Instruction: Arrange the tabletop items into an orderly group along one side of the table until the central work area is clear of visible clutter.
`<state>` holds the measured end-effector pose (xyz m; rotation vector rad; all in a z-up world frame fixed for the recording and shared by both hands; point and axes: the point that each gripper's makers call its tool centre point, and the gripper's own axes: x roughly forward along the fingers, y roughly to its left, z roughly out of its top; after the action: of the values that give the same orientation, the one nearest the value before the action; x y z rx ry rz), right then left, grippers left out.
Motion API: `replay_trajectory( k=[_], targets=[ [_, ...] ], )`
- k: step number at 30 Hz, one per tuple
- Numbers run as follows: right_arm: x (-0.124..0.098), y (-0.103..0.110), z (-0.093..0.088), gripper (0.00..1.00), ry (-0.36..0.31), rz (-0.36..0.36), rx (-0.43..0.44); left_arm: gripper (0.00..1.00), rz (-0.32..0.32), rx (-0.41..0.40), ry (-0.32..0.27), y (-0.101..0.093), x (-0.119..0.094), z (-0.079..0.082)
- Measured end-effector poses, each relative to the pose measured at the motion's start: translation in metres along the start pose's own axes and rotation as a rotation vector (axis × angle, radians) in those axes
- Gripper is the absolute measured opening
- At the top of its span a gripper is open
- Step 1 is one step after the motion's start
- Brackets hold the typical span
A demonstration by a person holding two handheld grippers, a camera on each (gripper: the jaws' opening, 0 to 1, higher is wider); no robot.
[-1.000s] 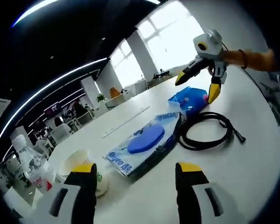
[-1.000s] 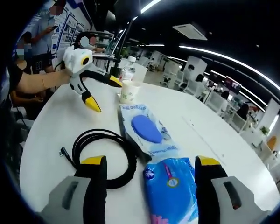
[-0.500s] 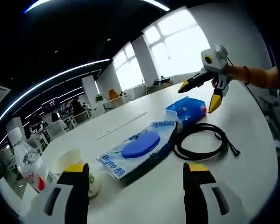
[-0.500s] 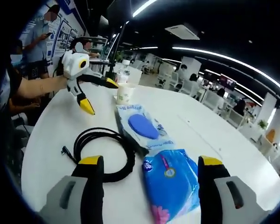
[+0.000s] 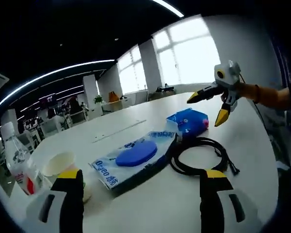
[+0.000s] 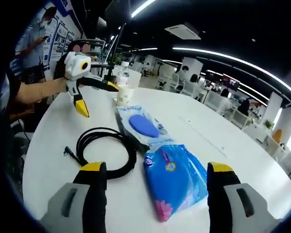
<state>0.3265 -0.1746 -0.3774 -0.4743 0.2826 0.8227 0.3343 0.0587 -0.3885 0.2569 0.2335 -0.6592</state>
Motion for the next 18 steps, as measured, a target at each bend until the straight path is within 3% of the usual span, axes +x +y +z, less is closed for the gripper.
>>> replay_trajectory(
  k=[10, 18],
  targets=[
    [-0.011, -0.01, -0.005, 0.79, -0.011, -0.053, 0.012, 0.99, 0.012, 0.0, -0.024, -0.004, 0.003, 0.008],
    [-0.019, -0.016, -0.01, 0.79, -0.029, -0.093, 0.039, 0.92, 0.023, -0.02, -0.048, -0.004, 0.005, 0.014]
  ],
)
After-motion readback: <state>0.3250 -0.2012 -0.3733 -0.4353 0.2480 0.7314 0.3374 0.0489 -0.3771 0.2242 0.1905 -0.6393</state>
